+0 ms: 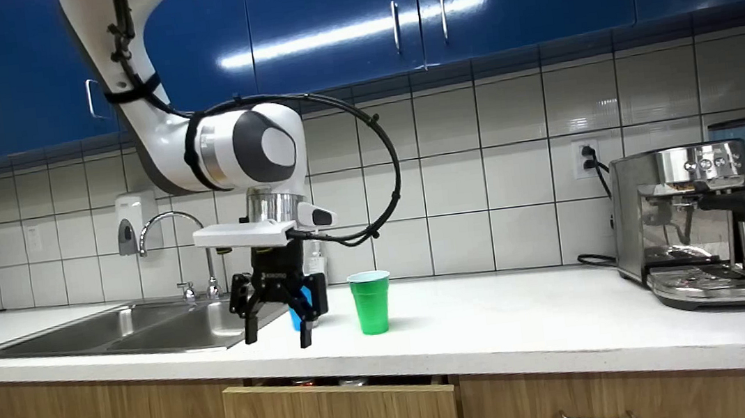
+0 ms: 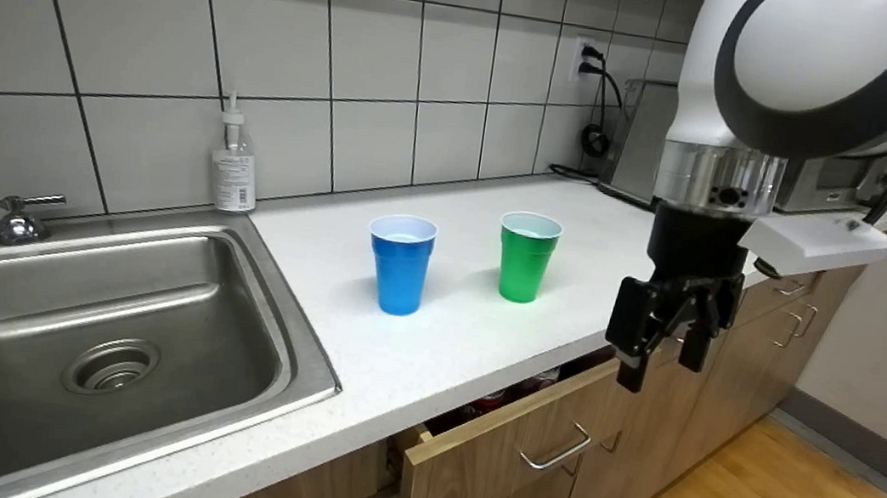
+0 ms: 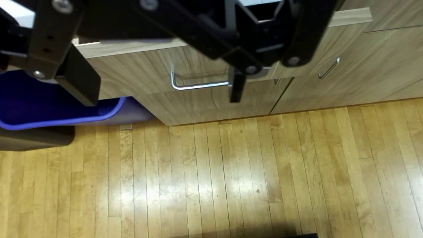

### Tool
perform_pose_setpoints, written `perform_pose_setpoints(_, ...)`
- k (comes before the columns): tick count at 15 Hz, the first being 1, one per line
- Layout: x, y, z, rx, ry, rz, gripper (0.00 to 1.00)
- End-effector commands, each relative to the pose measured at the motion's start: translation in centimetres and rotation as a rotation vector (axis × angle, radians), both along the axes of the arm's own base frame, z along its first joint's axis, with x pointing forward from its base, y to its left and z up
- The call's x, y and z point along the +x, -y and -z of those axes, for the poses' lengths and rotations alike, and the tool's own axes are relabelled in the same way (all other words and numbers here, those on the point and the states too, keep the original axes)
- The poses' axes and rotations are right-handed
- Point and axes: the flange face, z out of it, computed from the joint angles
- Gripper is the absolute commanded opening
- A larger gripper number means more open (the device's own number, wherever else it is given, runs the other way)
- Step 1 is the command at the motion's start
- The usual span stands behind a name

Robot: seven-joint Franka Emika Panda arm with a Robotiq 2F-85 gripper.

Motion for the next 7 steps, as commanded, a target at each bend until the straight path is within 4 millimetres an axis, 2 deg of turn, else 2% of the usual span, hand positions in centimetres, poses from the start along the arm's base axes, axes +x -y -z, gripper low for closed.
perform_pose_setpoints(1, -2.0, -0.4, -2.9, 0.004, -0.005, -0.032, 1.0)
perform_pose_setpoints(2, -0.6, -0.2, -1.4, 0.002, -0.002, -0.005, 1.0)
perform_pose_setpoints(4, -1.1, -0.2, -2.3, 0.004, 0.002, -0.007, 1.0)
perform_pose_setpoints(7, -1.4, -0.2, -2.4, 0.005, 0.0, -0.008, 1.0)
